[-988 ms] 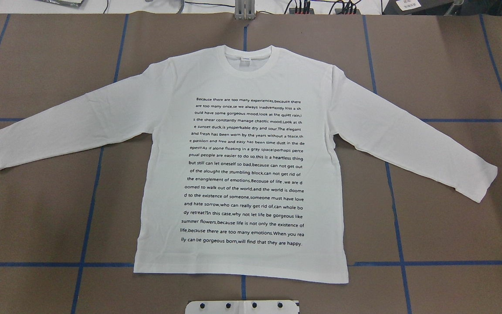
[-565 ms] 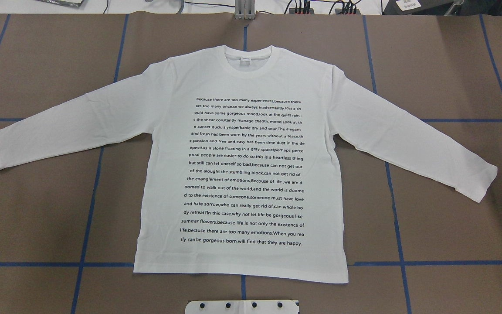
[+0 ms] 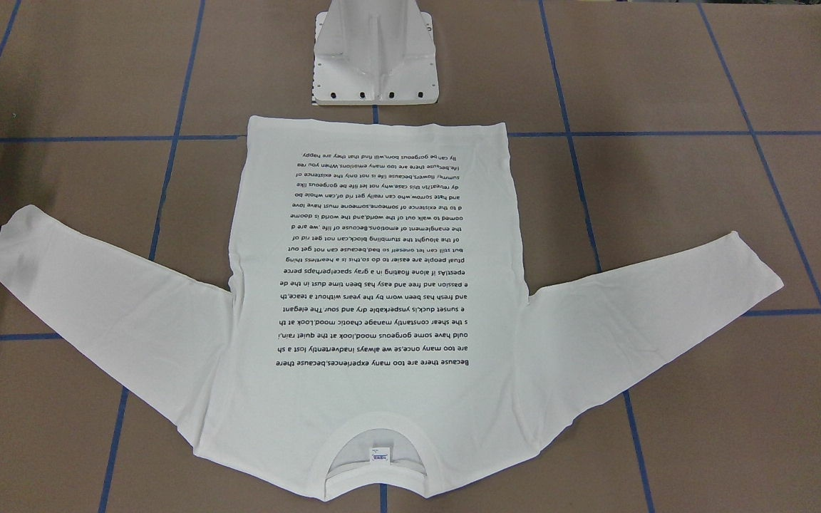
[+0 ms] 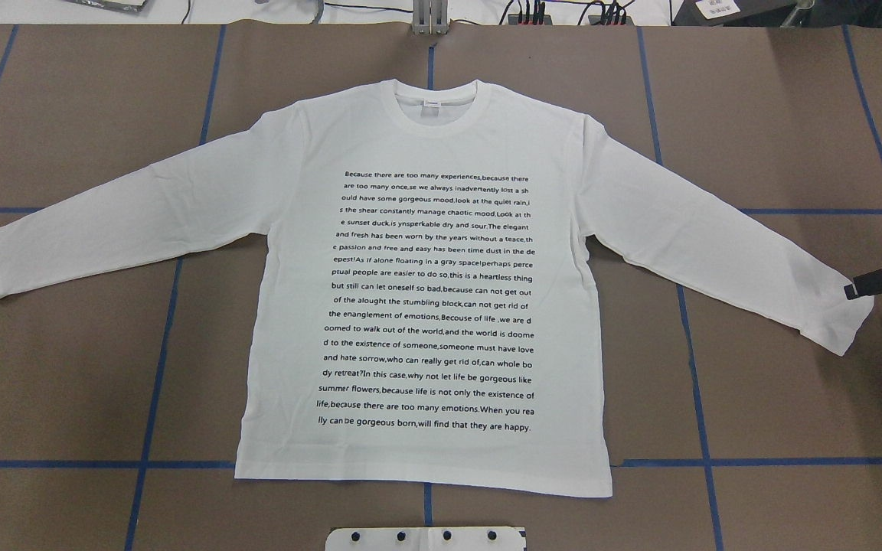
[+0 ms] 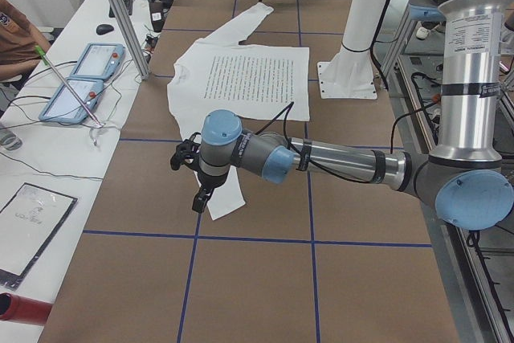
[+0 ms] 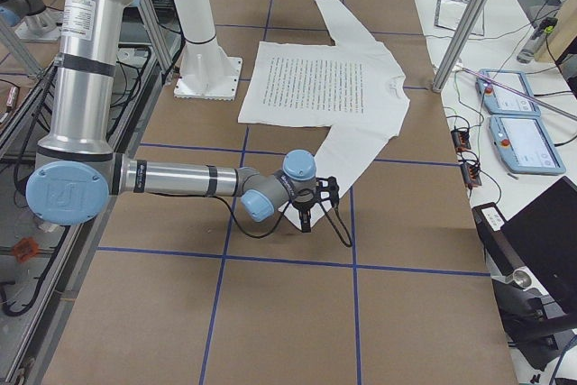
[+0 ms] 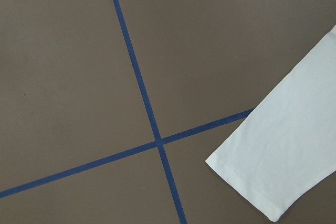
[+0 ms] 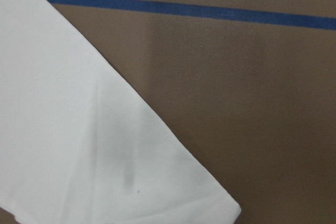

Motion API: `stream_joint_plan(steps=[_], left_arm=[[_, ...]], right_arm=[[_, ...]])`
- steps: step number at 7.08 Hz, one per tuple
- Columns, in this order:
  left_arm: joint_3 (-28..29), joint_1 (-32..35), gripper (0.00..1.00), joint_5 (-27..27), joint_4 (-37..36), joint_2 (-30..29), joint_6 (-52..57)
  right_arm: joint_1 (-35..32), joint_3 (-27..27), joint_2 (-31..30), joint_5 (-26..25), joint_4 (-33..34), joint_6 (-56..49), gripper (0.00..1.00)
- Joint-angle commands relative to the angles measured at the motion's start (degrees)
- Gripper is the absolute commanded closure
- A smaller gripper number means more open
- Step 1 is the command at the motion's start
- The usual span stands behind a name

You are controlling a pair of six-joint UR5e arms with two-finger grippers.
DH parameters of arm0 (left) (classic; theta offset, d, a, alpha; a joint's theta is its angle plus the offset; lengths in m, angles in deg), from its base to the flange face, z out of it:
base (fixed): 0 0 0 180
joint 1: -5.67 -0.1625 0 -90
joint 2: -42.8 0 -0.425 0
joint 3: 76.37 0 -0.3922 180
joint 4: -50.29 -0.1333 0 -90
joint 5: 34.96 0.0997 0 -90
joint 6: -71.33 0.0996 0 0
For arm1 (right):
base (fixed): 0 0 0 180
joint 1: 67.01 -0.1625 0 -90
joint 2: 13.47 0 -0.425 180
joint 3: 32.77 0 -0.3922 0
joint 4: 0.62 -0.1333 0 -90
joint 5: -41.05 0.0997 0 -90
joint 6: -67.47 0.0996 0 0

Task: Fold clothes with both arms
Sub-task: 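Move the right gripper to the cuff of the sleeve nearest it and grasp it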

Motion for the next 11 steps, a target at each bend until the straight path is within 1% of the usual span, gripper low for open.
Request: stream_joint_plan(steps=[1, 3, 4, 5, 8, 9, 10, 11], left_arm=[[-0.4, 0.0, 0.01, 0.0, 0.0, 0.0, 0.0], [-0.4, 0.0, 0.01, 0.0, 0.2, 0.1, 0.0], [-0.4, 0.0, 0.01, 0.0, 0.2, 0.1, 0.0], [-0.4, 0.0, 0.01, -0.1, 0.2, 0.1, 0.0], [-0.5, 0.0, 0.01, -0.1, 0.3, 0.1, 0.0], [-0.5, 0.0, 0.01, -0.1, 0.3, 0.0, 0.0], [-0.6, 0.0, 0.01, -0.1, 0.3, 0.0, 0.0], [-0.6, 0.0, 0.01, -0.1, 0.3, 0.0, 0.0]], right_arm=[[2.0, 0.1, -0.2, -1.2, 0.5, 0.7, 0.00], [4.3, 0.8, 0.5, -1.4, 2.9, 0.7, 0.00], [4.8, 0.7, 0.5, -1.1, 3.8, 0.7, 0.03], [4.8, 0.9, 0.5, -1.2, 3.9, 1.0, 0.11], [4.8, 1.3, 0.3, -1.1, 5.3, 0.9, 0.13], [4.8, 1.3, 0.2, -0.9, 5.5, 0.9, 0.21], [4.8, 1.3, 0.4, -0.8, 6.5, 0.9, 0.39], [4.8, 1.3, 0.5, -0.8, 6.6, 0.9, 0.62]])
